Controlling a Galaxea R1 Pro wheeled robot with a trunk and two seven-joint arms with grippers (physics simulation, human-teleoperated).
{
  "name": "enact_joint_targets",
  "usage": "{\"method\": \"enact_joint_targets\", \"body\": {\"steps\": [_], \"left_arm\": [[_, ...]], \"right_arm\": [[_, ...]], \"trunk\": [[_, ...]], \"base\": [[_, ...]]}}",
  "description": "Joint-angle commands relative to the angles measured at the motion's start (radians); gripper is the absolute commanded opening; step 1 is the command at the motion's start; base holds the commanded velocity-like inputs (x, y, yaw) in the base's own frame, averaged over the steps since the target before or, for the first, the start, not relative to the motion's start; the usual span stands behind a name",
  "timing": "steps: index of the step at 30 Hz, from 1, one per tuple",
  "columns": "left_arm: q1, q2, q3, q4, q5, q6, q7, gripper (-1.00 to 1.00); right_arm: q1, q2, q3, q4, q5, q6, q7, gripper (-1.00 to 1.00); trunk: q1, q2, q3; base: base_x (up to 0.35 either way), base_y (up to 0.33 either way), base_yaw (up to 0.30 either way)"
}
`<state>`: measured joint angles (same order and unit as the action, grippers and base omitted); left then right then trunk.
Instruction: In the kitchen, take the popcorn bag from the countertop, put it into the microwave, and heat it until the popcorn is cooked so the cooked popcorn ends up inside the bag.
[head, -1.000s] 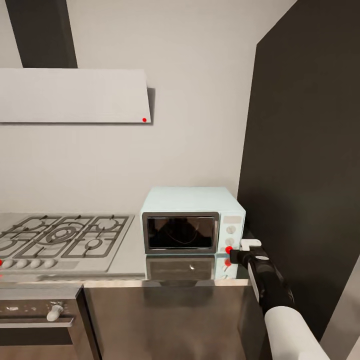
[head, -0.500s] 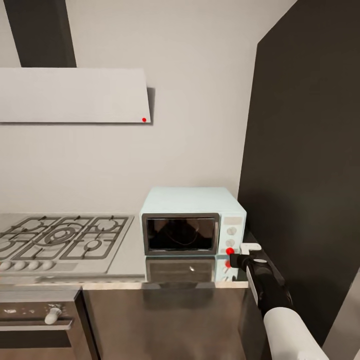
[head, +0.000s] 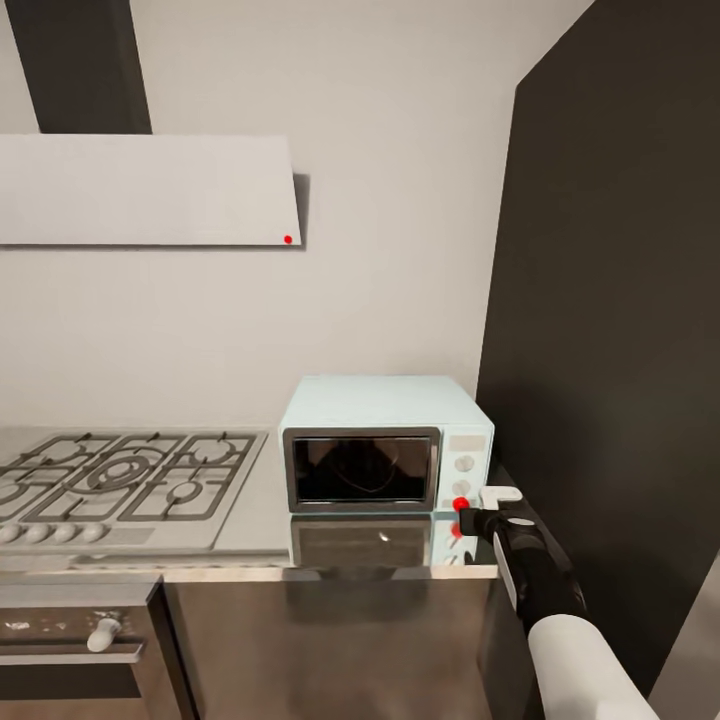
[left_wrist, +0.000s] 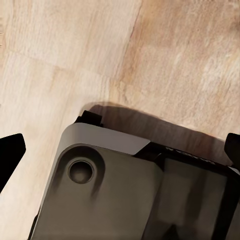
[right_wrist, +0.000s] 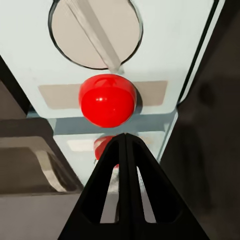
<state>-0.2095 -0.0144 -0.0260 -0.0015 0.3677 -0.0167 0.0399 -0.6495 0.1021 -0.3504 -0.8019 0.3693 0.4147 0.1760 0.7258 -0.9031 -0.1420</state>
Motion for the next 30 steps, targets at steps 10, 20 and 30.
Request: {"method": "enact_joint_targets", "body": {"steps": [10, 20, 30], "left_arm": [[-0.001, 0.001, -0.003, 0.000, 0.005, -0.002, 0.003, 1.00], [-0.001, 0.001, -0.003, 0.000, 0.005, -0.002, 0.003, 1.00], [-0.001, -0.001, -0.003, 0.000, 0.006, -0.003, 0.005, 1.00]], "right_arm": [[-0.001, 0.001, -0.005, -0.002, 0.010, 0.003, 0.008, -1.00], [-0.001, 0.001, -0.005, 0.021, 0.012, 0.001, 0.009, -1.00], [-0.001, -0.001, -0.006, 0.020, 0.016, 0.003, 0.010, -1.00]], "trunk": [[0.000, -0.001, -0.002], [0.000, -0.001, -0.002], [0.000, -0.001, -0.002]], "base": [[0.175, 0.000, 0.000], [0.139, 0.000, 0.000], [-0.185, 0.000, 0.000]]}}
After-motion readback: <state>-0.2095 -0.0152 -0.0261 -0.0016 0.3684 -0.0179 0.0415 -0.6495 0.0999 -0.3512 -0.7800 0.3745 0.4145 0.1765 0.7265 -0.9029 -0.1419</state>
